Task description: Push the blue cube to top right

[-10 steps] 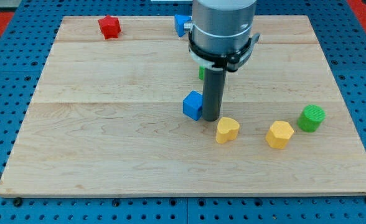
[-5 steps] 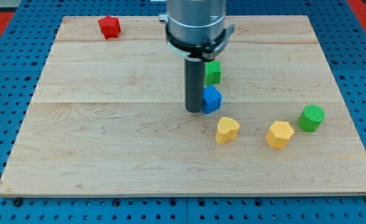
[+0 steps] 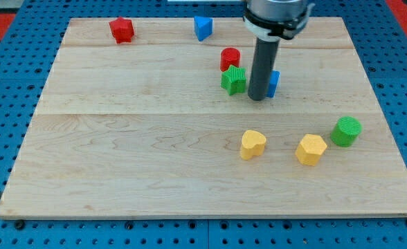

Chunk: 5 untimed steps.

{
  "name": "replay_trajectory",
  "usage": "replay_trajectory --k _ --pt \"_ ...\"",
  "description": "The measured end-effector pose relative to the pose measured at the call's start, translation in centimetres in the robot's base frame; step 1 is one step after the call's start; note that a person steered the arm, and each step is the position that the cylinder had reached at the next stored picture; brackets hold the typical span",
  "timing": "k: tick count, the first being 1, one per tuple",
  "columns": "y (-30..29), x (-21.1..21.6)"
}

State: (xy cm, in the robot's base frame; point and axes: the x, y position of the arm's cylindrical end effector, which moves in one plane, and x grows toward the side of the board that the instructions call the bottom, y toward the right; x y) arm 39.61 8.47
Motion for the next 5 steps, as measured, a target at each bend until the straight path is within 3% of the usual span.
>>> replay_trajectory --k 2,3,5 --pt "8.0 -1.9" --pt "7.2 -6.2" --pt "11.0 -9.2"
